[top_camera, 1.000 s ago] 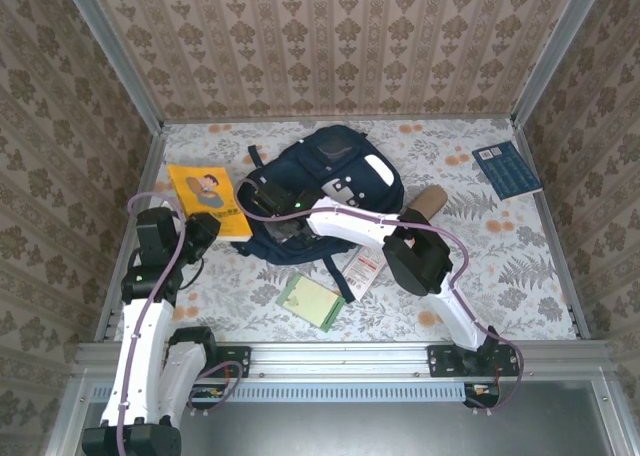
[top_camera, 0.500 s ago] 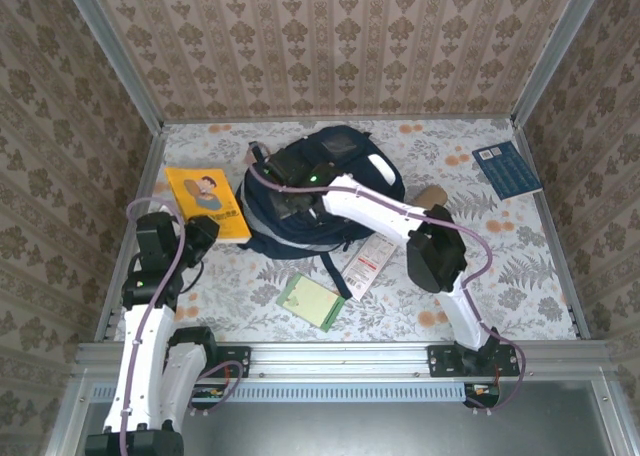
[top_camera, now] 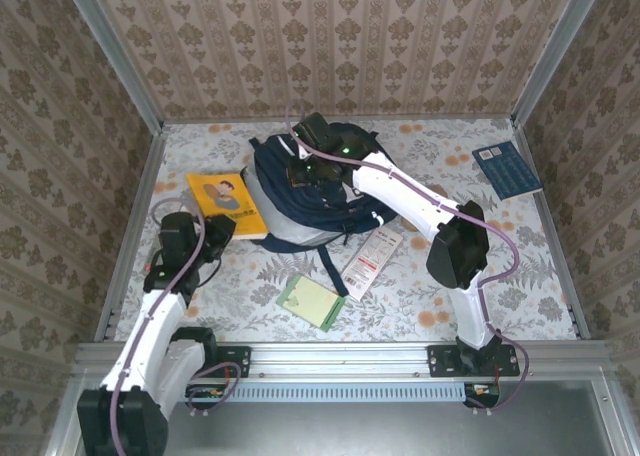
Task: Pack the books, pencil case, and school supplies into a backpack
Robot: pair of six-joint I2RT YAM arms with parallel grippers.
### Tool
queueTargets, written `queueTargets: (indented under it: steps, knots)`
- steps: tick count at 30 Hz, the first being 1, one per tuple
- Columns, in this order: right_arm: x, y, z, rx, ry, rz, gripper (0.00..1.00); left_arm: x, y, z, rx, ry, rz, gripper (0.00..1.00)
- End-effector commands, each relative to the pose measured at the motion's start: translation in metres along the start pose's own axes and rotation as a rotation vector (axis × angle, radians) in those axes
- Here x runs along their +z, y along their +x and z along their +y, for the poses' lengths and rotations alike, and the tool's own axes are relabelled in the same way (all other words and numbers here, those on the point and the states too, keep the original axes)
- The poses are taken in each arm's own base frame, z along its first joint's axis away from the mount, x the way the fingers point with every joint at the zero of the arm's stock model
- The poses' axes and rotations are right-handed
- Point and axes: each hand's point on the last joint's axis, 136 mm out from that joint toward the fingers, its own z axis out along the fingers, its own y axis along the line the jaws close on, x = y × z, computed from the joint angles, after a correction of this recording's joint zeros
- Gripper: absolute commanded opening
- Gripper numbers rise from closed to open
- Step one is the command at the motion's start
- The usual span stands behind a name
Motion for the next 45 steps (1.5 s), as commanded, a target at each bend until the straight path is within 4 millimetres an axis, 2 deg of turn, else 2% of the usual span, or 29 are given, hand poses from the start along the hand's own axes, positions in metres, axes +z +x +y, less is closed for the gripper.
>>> queueTargets:
  steps: [1,9,14,20,21,26,33,36,38,39,41,45]
  knots:
    - [-0.056,-0.045,0.05,0.057,-0.209,-0.125,0.0,0.006,-0.015,-0.068,0.047,0.238,-0.102,0.0]
    - [-0.072,-0.065,0.052,0.159,-0.294,-0.136,0.0,0.048,0.006,-0.107,0.081,0.309,-0.077,0.0]
    - [-0.073,-0.068,0.048,0.185,-0.308,-0.13,0.0,0.07,0.016,-0.122,0.061,0.371,-0.079,0.0]
    - [-0.067,-0.07,0.042,0.201,-0.306,-0.125,0.0,0.089,0.016,-0.138,0.026,0.415,-0.067,0.0]
    - [-0.068,-0.071,0.041,0.203,-0.308,-0.126,0.0,0.091,0.028,-0.144,0.034,0.425,-0.041,0.0]
    - [-0.065,-0.072,0.042,0.22,-0.325,-0.119,0.0,0.113,0.046,-0.142,0.023,0.407,-0.009,0.0]
    - [-0.067,-0.077,0.047,0.212,-0.342,-0.117,0.0,0.154,0.079,-0.119,0.0,0.329,0.051,0.0]
    - [-0.067,-0.076,0.045,0.208,-0.334,-0.114,0.0,0.168,0.093,-0.104,0.016,0.248,0.104,0.25]
    - [-0.068,-0.075,0.043,0.204,-0.328,-0.113,0.0,0.169,0.097,-0.092,0.024,0.197,0.12,0.49]
    - [-0.068,-0.075,0.042,0.204,-0.327,-0.113,0.0,0.167,0.097,-0.088,0.04,0.172,0.121,0.57]
    - [-0.069,-0.075,0.041,0.203,-0.325,-0.115,0.0,0.161,0.094,-0.081,0.106,0.102,0.124,0.65]
    - [-0.067,-0.074,0.041,0.204,-0.327,-0.111,0.0,0.147,0.082,-0.073,0.261,-0.038,0.116,0.74]
